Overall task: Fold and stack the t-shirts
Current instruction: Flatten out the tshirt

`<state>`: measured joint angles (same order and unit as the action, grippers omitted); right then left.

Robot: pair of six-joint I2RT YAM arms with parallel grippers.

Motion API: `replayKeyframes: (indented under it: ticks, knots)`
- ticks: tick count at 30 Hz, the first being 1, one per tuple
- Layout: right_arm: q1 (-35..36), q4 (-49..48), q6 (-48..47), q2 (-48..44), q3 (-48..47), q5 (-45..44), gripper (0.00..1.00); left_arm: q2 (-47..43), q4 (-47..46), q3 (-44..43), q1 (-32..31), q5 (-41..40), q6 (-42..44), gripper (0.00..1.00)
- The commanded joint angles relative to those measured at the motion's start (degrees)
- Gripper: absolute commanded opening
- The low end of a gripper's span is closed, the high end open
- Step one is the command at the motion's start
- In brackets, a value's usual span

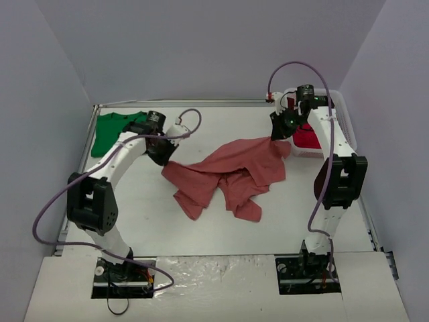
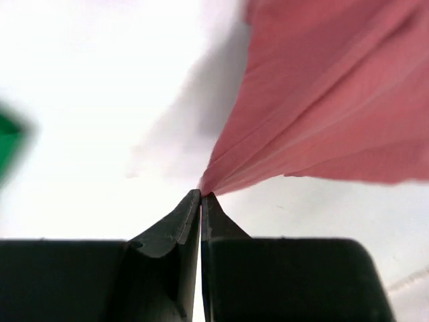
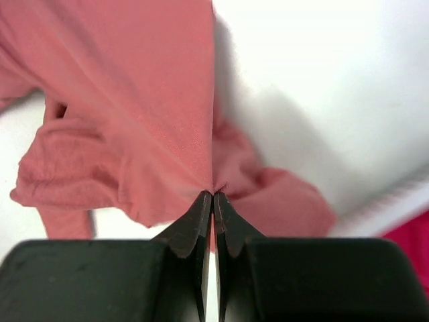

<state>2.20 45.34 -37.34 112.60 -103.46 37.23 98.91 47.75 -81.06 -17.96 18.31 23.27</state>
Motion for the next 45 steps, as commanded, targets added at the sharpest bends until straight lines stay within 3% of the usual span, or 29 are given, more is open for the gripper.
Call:
replayKeyframes:
  ticks: [1,8,13,18,25,33,41,45]
  knots:
    - [-1.2,2.7,1.9,-6.9,-7.9,0.4,0.0,-7.5,1.3,-6.6,3.6,-8.4,-2.5,0.02]
    - [-3.5,3.7,3.4,-12.5,-13.1,1.6,0.0,-18.0,-3.0,-8.5,3.8,-21.1,-1.9,0.02]
    - [-4.3,3.9,3.7,-17.2,-12.7,1.3,0.0,-22.2,-2.4,-8.9,4.1,-25.3,-0.6,0.02]
    - [-4.4,4.6,2.8,-23.2,-6.0,2.4,0.0,-27.8,-1.5,-7.1,4.1,-25.2,-0.1,0.02]
    - [-4.5,5.2,3.0,-38.4,2.5,3.8,0.0,-38.2,-1.4,-3.9,3.9,-25.5,-1.6,0.02]
    - [-4.2,9.0,6.2,-49.6,-1.5,7.6,0.0,-45.6,3.2,-10.7,3.8,-22.4,-4.1,0.02]
    - [-4.3,5.5,6.7,-42.6,-9.7,6.2,0.0,-40.6,-1.8,-14.0,3.9,-24.3,1.2,0.02]
    - [-4.2,1.2,6.2,-28.3,-10.3,3.6,0.0,-32.9,-8.9,-9.7,4.0,-25.9,5.0,0.02]
